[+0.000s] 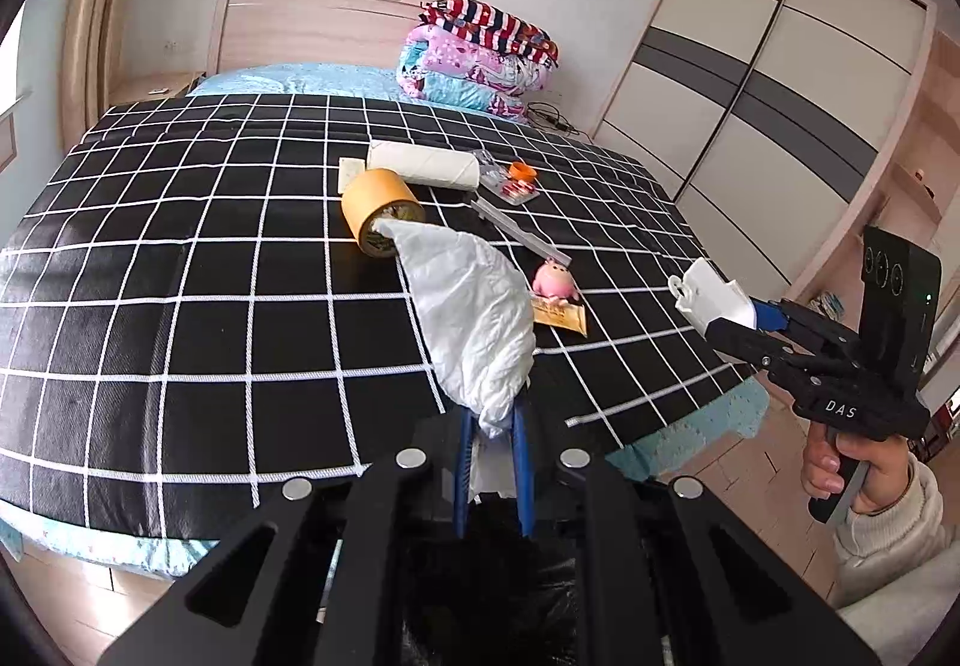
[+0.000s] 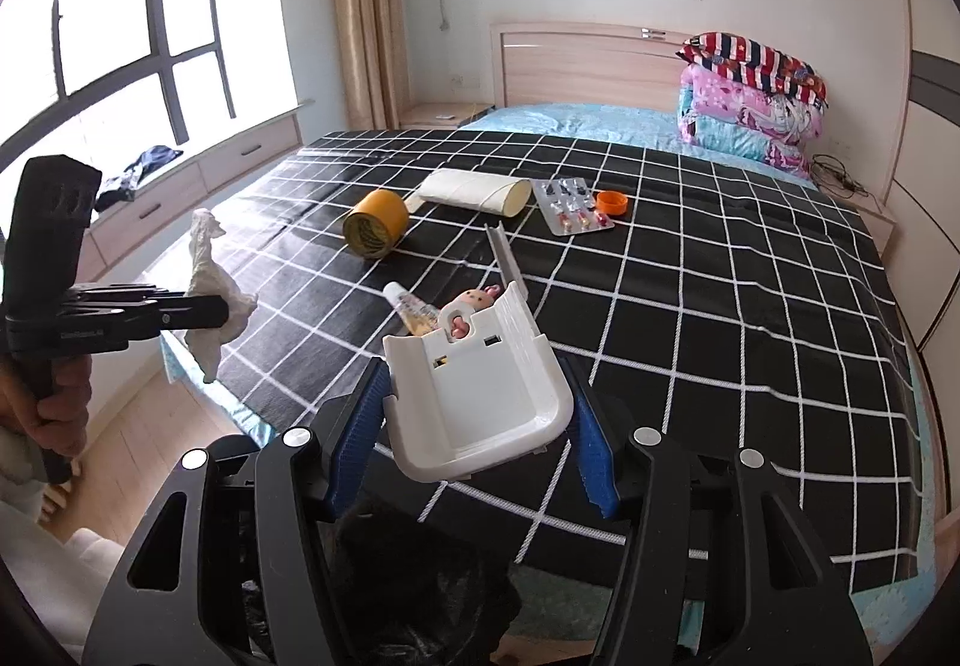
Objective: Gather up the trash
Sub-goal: 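Carry the tissue and holder in both tools over the black trash bin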
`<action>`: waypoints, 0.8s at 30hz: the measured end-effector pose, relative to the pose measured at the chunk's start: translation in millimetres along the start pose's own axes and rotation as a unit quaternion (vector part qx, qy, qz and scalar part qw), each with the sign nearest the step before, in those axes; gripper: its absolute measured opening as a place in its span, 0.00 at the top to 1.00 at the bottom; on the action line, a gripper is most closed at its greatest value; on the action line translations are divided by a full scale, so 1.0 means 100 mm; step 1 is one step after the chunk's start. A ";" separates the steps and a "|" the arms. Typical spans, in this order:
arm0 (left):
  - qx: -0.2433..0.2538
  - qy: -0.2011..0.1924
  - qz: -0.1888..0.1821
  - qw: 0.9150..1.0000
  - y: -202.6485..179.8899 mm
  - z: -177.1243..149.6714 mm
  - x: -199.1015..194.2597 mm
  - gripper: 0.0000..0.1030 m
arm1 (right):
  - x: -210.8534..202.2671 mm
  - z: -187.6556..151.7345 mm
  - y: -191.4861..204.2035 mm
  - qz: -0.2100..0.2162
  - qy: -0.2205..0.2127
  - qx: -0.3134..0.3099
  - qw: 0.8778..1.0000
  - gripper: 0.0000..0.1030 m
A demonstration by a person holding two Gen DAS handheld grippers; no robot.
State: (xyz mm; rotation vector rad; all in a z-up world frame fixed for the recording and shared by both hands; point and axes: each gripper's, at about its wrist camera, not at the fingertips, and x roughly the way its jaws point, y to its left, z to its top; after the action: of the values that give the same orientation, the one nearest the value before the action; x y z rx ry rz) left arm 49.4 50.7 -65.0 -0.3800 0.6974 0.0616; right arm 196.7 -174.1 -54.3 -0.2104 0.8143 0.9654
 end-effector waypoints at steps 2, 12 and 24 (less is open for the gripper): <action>0.012 0.010 -0.004 1.000 -0.06 -0.08 0.00 0.89 | -0.04 -0.08 0.06 0.009 0.005 0.002 1.000 0.45; 0.088 0.091 -0.034 0.991 -0.36 -0.65 0.22 0.89 | -0.04 -0.53 0.30 0.050 0.052 0.008 0.997 0.45; 0.091 0.207 -0.013 0.974 -0.25 -1.22 0.92 0.89 | 0.45 -1.18 0.35 0.060 0.163 0.023 0.985 0.45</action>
State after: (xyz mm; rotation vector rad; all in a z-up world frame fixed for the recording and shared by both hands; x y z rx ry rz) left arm 49.9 -23.1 -200.8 -0.2257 1.1018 -0.1096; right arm 121.0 -184.2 -161.2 -0.2860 1.1592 1.0385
